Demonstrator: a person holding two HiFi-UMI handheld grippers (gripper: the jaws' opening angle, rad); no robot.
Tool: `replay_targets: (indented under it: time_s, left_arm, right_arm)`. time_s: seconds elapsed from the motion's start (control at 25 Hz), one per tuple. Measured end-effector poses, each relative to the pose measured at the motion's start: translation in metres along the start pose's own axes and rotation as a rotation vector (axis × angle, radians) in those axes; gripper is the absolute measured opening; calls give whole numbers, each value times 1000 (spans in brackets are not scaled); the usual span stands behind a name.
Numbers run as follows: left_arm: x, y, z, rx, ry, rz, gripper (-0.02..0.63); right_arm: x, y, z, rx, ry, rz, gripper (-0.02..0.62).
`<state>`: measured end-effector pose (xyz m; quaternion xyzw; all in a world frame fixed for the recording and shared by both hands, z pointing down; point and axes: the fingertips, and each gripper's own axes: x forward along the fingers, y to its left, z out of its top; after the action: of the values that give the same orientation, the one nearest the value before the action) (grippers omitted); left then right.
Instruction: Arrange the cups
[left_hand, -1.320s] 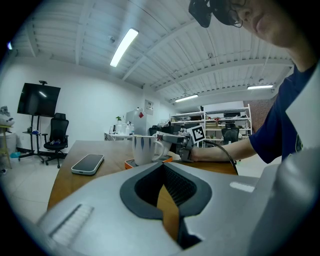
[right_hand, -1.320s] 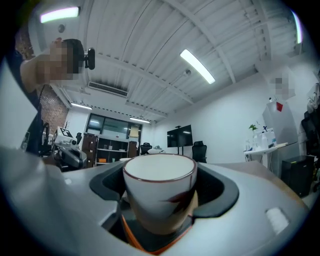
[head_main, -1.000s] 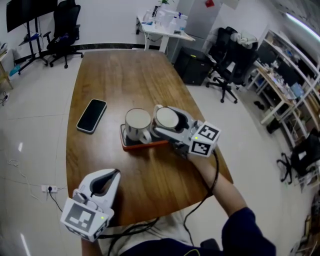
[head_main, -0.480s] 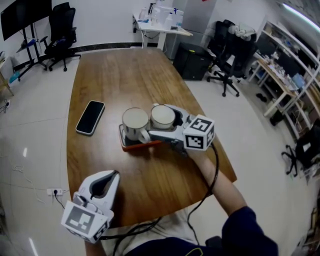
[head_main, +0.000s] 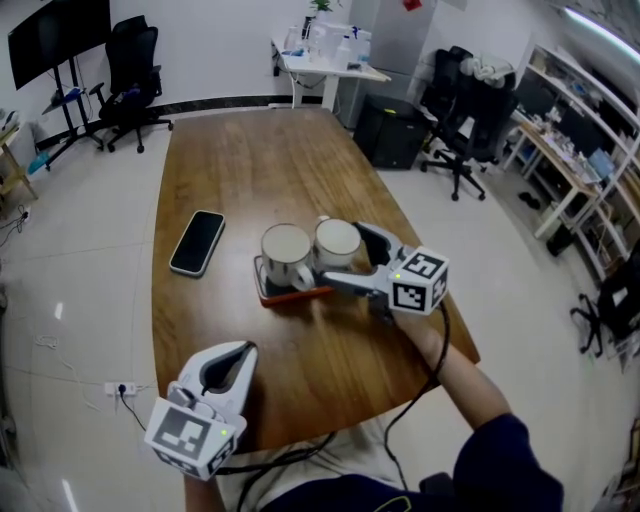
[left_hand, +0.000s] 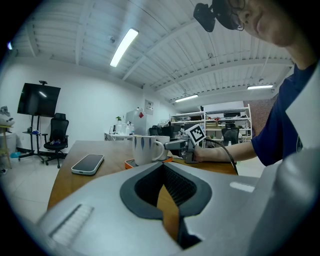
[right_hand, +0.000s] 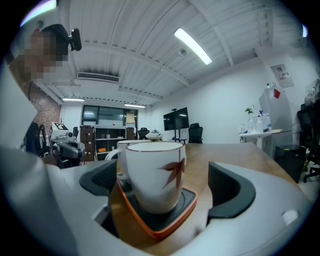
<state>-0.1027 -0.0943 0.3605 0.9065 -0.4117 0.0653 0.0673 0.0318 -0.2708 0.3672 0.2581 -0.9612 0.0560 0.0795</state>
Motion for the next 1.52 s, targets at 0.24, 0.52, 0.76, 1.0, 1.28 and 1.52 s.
replay_targets:
  time_s: [0.24, 0.52, 0.76, 1.0, 1.28, 1.52]
  left_arm:
    - [0, -1, -3, -9, 2, -1, 3]
    - [-2, 1, -2, -11, -2, 4, 3]
    - [-1, 4, -3, 10, -3, 6, 3]
    - [-2, 3, -3, 7, -2, 1, 3]
    - [-4, 5, -5, -3, -7, -3, 3]
    - [-4, 5, -1, -1, -4, 1, 3]
  right_arm:
    - [-33, 5, -11, 4, 4, -26, 508]
    - [-79, 23, -18, 19, -5, -99, 221]
    - [-94, 43, -21, 11, 2, -106, 12]
    - [-90, 91, -21, -21, 7, 80, 12]
    - [-69, 129, -26, -33, 39, 113, 12]
    - [-38, 163, -17, -34, 16, 126, 12]
